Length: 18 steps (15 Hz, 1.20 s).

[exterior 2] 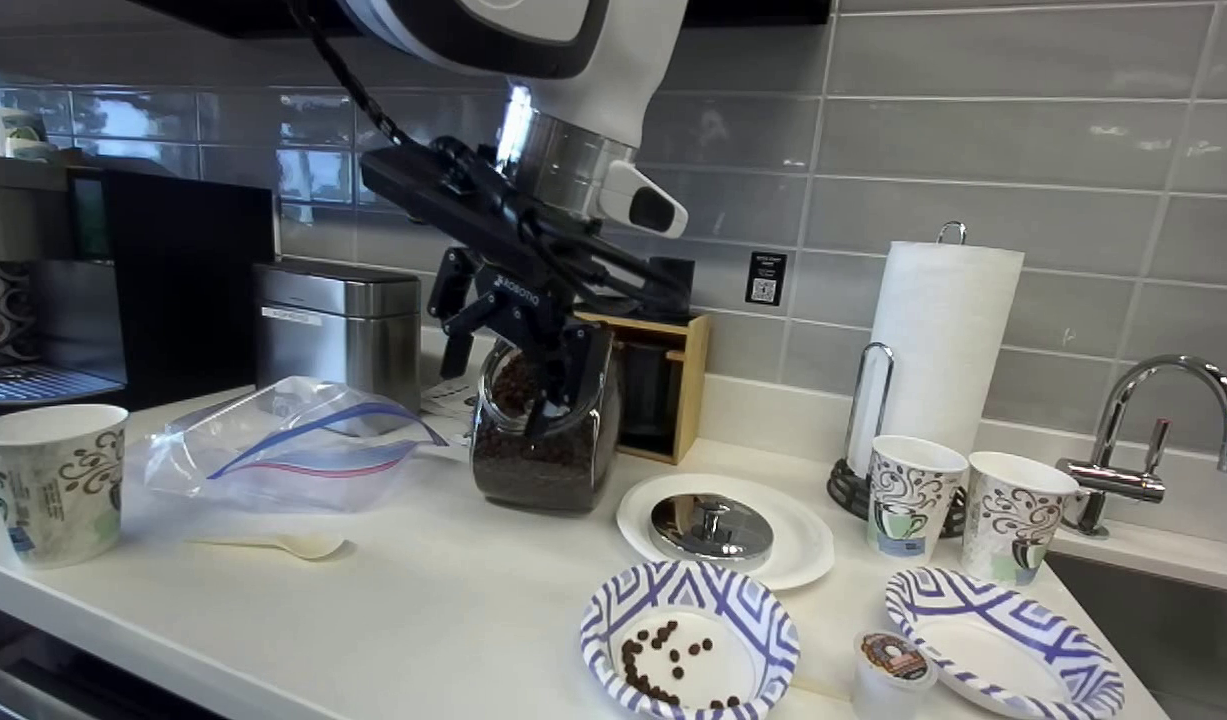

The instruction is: Put the scoop inside the jar and then close it

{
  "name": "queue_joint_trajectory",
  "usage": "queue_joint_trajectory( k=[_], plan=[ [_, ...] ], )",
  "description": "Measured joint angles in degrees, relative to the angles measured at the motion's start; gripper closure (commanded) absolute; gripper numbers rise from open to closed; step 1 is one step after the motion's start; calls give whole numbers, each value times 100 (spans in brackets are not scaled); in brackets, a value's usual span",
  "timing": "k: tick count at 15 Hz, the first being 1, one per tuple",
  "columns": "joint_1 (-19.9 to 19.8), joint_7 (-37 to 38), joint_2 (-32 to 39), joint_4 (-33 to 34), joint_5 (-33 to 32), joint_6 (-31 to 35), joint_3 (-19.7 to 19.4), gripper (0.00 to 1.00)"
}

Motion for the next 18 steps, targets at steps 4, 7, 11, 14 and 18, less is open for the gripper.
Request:
queue_joint_trajectory(
  k=[4,7,11,14,18],
  plan=[
    [-43,-988,171,-109,803,170,-66,0],
    [-111,-1694,315,-101,1329,156,-85,0],
    [-220,-2230,552,-31,1637,108,-85,0],
    [-314,-2572,773,138,1890,-128,-82,0],
    [-478,-2846,1079,532,2070,-586,-80,0]
  ],
)
